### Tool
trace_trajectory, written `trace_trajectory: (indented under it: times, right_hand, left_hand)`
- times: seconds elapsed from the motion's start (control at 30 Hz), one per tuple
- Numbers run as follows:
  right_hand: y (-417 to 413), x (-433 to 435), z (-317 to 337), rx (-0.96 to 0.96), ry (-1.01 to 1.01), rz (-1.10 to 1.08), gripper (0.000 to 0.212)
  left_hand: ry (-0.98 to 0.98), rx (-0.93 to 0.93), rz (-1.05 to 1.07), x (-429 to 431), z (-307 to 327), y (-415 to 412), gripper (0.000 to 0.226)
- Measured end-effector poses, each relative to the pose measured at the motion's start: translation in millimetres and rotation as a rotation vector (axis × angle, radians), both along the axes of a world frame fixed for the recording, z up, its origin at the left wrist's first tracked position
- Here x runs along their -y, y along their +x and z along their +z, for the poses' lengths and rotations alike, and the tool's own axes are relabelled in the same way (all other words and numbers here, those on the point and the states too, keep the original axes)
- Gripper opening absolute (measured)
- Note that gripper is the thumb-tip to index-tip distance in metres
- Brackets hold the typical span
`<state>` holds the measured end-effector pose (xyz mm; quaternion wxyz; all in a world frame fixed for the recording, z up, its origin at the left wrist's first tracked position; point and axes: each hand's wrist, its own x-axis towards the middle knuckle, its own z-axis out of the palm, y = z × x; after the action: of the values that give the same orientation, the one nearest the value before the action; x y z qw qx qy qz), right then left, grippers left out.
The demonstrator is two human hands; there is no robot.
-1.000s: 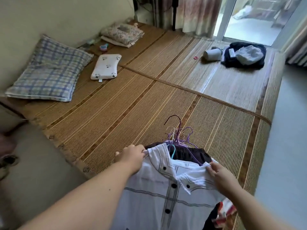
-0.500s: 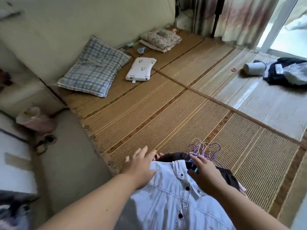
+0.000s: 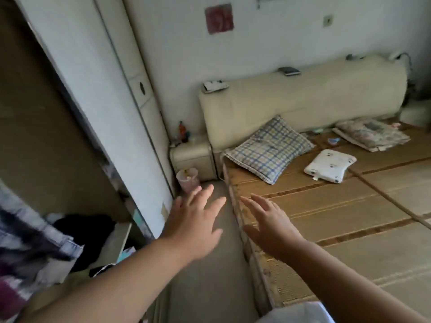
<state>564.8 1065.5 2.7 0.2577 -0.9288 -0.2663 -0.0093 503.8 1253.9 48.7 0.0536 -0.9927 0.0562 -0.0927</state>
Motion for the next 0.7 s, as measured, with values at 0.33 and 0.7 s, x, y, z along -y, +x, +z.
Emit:
trace_trajectory:
  times: [0.33, 0.7]
  right_hand:
    - [-27, -264, 134, 0.32, 0.184, 0.422, 0.071]
    - [-12, -443, 284, 0.55, 0.44, 0.833, 0.069]
  left_hand:
    - [0.083, 0.452, 0.446, -213, 144, -84, 0.071]
    - [0.341, 0.923, 0.722, -299, 275, -120, 0.049]
